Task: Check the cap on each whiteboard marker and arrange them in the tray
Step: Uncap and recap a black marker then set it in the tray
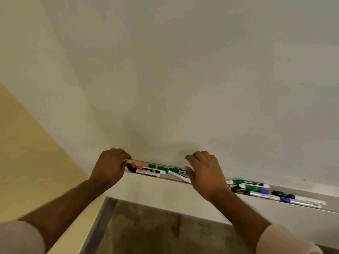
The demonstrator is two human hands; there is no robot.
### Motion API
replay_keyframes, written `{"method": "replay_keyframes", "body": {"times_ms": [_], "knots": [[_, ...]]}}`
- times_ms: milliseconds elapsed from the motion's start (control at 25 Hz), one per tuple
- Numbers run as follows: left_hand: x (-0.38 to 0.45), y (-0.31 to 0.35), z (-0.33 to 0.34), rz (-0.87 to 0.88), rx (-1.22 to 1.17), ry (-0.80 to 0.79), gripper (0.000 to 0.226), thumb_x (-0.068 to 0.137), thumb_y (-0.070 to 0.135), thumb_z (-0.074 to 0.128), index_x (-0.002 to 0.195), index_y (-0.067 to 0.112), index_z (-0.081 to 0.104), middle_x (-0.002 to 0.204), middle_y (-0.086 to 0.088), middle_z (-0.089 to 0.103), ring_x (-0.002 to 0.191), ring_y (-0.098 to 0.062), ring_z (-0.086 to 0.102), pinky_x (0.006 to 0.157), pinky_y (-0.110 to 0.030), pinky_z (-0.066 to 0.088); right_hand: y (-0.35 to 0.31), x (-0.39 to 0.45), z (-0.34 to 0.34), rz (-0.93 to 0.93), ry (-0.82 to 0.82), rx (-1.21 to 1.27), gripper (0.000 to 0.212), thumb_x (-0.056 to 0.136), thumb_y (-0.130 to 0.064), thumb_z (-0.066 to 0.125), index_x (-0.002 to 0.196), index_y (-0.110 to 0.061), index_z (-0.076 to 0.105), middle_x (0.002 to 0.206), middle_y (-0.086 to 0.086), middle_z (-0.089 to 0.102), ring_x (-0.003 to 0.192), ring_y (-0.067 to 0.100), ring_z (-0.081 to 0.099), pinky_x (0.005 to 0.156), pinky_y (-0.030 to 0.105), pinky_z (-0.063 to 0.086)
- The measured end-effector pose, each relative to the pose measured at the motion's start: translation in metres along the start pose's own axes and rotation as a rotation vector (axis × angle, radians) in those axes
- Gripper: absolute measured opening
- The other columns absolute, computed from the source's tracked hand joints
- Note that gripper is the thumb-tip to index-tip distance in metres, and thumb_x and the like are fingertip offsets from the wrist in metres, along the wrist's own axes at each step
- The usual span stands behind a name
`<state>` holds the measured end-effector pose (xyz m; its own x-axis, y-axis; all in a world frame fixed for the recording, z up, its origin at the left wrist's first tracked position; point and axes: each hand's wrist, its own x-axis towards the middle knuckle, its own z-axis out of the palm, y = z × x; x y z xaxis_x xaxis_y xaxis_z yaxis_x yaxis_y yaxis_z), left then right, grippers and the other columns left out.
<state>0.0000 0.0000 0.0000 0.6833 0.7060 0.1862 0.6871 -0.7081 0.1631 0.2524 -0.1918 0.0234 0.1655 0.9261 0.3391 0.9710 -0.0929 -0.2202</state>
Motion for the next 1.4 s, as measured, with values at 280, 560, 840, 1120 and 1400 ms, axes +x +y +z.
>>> {"method": "replay_keyframes", "body": {"times_ms": [280, 560, 840, 1120, 1400], "knots": [[0.007, -0.037, 0.049, 0.018, -0.078, -0.186, 0.025, 0.09, 0.019, 0.058, 0.112, 0.029, 0.062, 0.114, 0.004, 0.064, 0.097, -0.019, 0.058, 0.084, -0.032, 0.047, -0.049, 0.03, 0.08, -0.03, -0.222, 0.089, 0.026, 0.09, -0.011, 0.055, 0.113, -0.018, 0.064, 0.103, 0.003, 0.064, 0.094, 0.022, 0.051, 0.083, 0.035, 0.042], [0.007, -0.058, 0.076, -0.035, -0.073, -0.233, 0.028, 0.093, 0.025, 0.053, 0.121, 0.025, 0.058, 0.119, 0.0, 0.057, 0.097, -0.019, 0.056, 0.086, -0.033, 0.047, -0.07, 0.05, 0.131, -0.021, -0.392, 0.069, 0.042, 0.085, -0.003, 0.056, 0.124, -0.019, 0.056, 0.118, 0.004, 0.061, 0.106, 0.023, 0.048, 0.094, 0.037, 0.038], [0.015, -0.067, 0.079, -0.078, -0.238, -0.3, 0.019, 0.092, 0.023, 0.058, 0.109, 0.023, 0.065, 0.112, 0.002, 0.06, 0.094, -0.016, 0.055, 0.088, -0.029, 0.047, -0.069, 0.047, 0.154, 0.031, -0.433, 0.035, 0.04, 0.088, -0.015, 0.059, 0.126, -0.015, 0.05, 0.125, 0.007, 0.052, 0.112, 0.024, 0.046, 0.099, 0.041, 0.038], [0.027, -0.074, 0.075, -0.136, -0.33, -0.409, 0.019, 0.086, 0.024, 0.067, 0.105, 0.023, 0.07, 0.102, 0.002, 0.058, 0.093, -0.015, 0.053, 0.08, -0.023, 0.04, -0.07, 0.048, 0.165, 0.172, -0.363, 0.053, 0.028, 0.093, -0.022, 0.054, 0.121, -0.014, 0.054, 0.12, 0.005, 0.052, 0.113, 0.023, 0.046, 0.097, 0.037, 0.041], [0.023, -0.069, 0.071, -0.234, -0.421, -0.319, 0.008, 0.084, 0.026, 0.069, 0.088, 0.031, 0.064, 0.09, 0.007, 0.067, 0.086, -0.016, 0.06, 0.084, -0.033, 0.047, -0.067, 0.046, 0.161, 0.144, -0.325, -0.005, 0.03, 0.094, -0.03, 0.052, 0.121, -0.017, 0.051, 0.121, 0.002, 0.051, 0.113, 0.022, 0.042, 0.097, 0.038, 0.038]]}}
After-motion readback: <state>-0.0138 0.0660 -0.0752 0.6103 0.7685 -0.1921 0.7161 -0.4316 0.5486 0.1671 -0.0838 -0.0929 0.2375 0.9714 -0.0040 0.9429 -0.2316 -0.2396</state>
